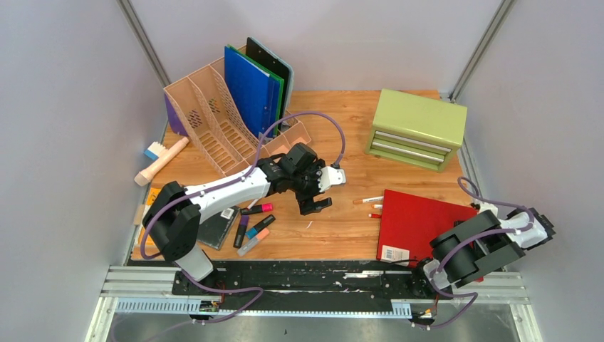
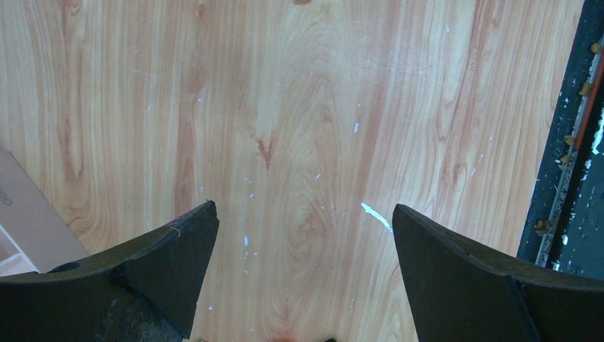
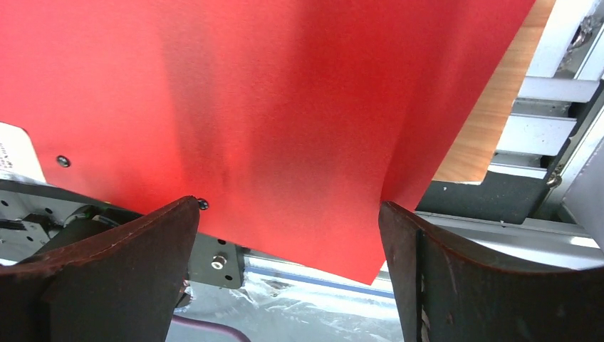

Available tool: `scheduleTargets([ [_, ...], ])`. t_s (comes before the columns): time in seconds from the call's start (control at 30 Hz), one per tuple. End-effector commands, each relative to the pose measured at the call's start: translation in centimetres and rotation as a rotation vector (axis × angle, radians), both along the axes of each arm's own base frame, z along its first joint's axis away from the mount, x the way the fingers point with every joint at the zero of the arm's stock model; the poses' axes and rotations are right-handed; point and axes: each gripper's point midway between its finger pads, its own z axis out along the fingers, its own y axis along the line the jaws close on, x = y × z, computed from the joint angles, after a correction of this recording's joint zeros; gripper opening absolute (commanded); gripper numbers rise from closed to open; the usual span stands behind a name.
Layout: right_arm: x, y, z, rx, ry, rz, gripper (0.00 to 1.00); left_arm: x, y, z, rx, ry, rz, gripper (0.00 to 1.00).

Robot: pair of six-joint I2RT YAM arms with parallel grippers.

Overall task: Organize the desk
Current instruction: Pick up the folder from the corner of the board.

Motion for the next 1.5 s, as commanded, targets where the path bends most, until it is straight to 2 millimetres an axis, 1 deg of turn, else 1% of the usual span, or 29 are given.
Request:
scheduleTargets([
  [0.0, -0.3, -2.3, -0.9, -0.049, -0.005, 0.007, 1.0, 0.5, -0.9, 1.4, -0.043, -0.04, -0.004, 1.0],
  [0.17, -1.0, -3.5, -1.2, -0.042, 0.014, -0.022, 1.0, 0.6, -0.9, 1.3, -0.04, -0.043, -0.001, 1.0],
  [0.37, -1.5, -3.2, -1.9, -0.035, 0.024, -0.023, 1.0, 0.8, -0.9, 1.2, -0.035, -0.047, 0.004, 1.0],
  [0.5, -1.6, -2.6, -2.4, -0.014, 0.024, -0.025, 1.0, 0.8, -0.8, 1.2, -0.033, -0.049, 0.007, 1.0],
  [0.7, -1.3, -0.2, -2.9, 0.073, -0.003, -0.029, 1.0, 1.2, -1.1, 0.8, -0.037, -0.038, 0.048, 1.0],
  [0.8, -0.7, 1.1, -2.5, 0.131, -0.04, -0.038, 0.99, 1.5, -1.5, 0.4, -0.049, 0.002, 0.114, 1.0],
  [0.93, 0.5, 2.5, -1.8, 0.192, -0.089, -0.047, 0.97, 1.4, -2.3, -0.7, -0.06, 0.1, 0.209, 1.0],
  [1.03, 1.4, 3.7, -1.2, 0.229, -0.116, -0.048, 0.96, 0.4, -3.1, -1.4, -0.083, 0.204, 0.237, 1.0],
  [1.1, 2.1, 4.5, -0.9, 0.255, -0.133, -0.047, 0.95, -0.4, -3.6, -1.6, -0.101, 0.267, 0.243, 1.0],
  [1.2, 3.2, 5.7, -0.2, 0.29, -0.156, -0.035, 0.94, -1.5, -4.5, -1.5, -0.135, 0.36, 0.247, 1.0],
  [1.37, 4.8, 7.2, 0.6, 0.318, -0.168, -0.003, 0.92, -2.8, -5.5, -1.3, -0.169, 0.479, 0.254, 1.0],
  [1.47, 6.1, 8.3, 1.1, 0.343, -0.175, 0.031, 0.91, -3.6, -5.9, -1.6, -0.176, 0.556, 0.26, 1.0],
])
